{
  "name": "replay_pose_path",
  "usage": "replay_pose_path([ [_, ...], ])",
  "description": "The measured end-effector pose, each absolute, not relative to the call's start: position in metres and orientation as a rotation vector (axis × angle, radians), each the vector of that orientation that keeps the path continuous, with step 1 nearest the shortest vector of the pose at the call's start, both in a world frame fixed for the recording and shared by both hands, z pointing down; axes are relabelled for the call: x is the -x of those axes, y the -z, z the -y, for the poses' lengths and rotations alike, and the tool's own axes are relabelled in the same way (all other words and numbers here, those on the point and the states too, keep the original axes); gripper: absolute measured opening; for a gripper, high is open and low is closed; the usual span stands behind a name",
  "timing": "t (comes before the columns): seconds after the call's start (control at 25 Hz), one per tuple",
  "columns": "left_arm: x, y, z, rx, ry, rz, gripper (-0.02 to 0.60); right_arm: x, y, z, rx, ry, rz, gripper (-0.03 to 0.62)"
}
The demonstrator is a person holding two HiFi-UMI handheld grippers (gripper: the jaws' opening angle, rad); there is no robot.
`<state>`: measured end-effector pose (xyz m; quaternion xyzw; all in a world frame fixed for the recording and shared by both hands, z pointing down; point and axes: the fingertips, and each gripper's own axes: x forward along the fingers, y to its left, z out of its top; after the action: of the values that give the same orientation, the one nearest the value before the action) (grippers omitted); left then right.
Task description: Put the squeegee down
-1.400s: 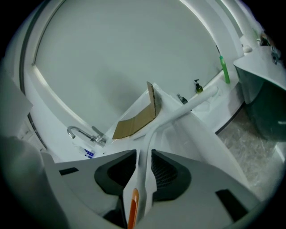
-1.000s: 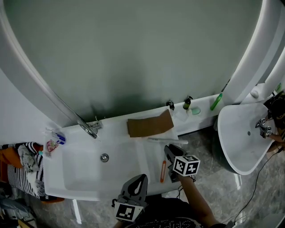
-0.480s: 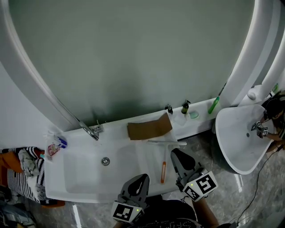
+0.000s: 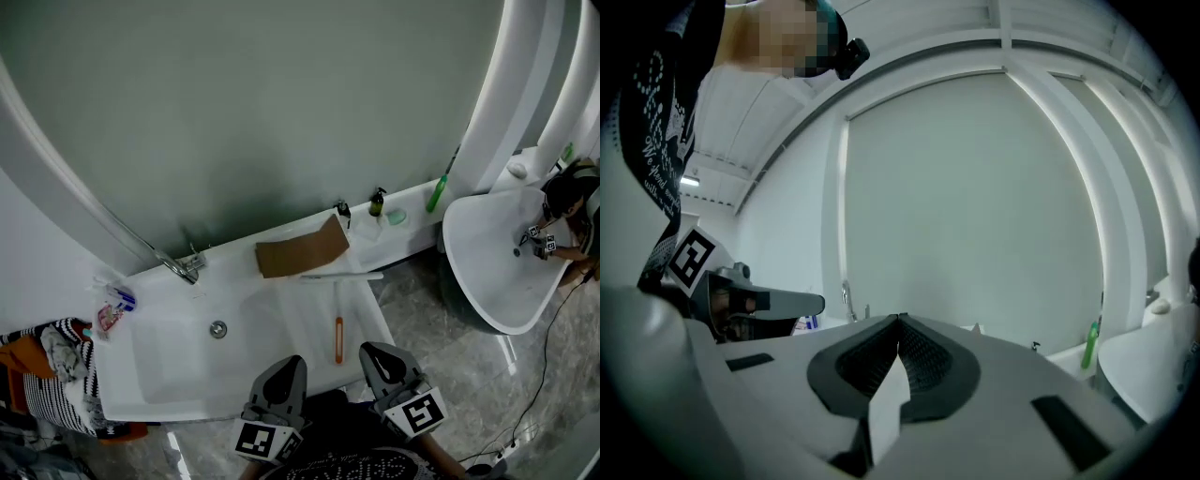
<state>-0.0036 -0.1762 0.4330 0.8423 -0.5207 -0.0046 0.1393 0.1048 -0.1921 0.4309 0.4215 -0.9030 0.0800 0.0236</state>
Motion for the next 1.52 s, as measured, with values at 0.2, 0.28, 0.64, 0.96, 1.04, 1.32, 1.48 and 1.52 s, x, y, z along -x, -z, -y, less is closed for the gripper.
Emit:
replay_pose_path([
  [0.2, 0.0, -0.431, 0.171, -2.393, 0.061, 1.515, 0.005, -0.111, -0.433, 0.188, -1.35, -0.321, 2.805, 0.021],
  [0.28, 0.003, -0.43, 0.168, -2.389, 0.061, 1.528, 0.005, -0.111, -0.428, 0.187, -1.366, -0.327, 2.827, 0.021],
  [0.64, -0.005, -0.427, 0.161, -2.413, 0.067, 1.558, 0.005, -0.11, -0.425, 0.176, -1.305, -0.307, 2.861, 0.021],
  [0.96, -0.015, -0.426, 0.16, -2.441, 0.051, 1.555, 0.005, -0.114, -0.43, 0.175, -1.289, -0.336, 2.857, 0.021],
  [1.04, -0.014, -0.426, 0.16, -2.434, 0.05, 1.559, 0.005, -0.113, -0.432, 0.175, -1.282, -0.347, 2.854, 0.021],
  [1.32, -0.015, -0.427, 0.16, -2.438, 0.046, 1.548, 0.005, -0.113, -0.438, 0.174, -1.275, -0.377, 2.845, 0.021],
  [1.48, -0.011, -0.426, 0.162, -2.438, 0.049, 1.552, 0.005, -0.115, -0.442, 0.177, -1.27, -0.341, 2.836, 0.021],
  [1.52, -0.01, -0.426, 0.162, -2.436, 0.05, 1.554, 0.005, -0.115, -0.443, 0.177, -1.27, -0.341, 2.833, 0.021],
])
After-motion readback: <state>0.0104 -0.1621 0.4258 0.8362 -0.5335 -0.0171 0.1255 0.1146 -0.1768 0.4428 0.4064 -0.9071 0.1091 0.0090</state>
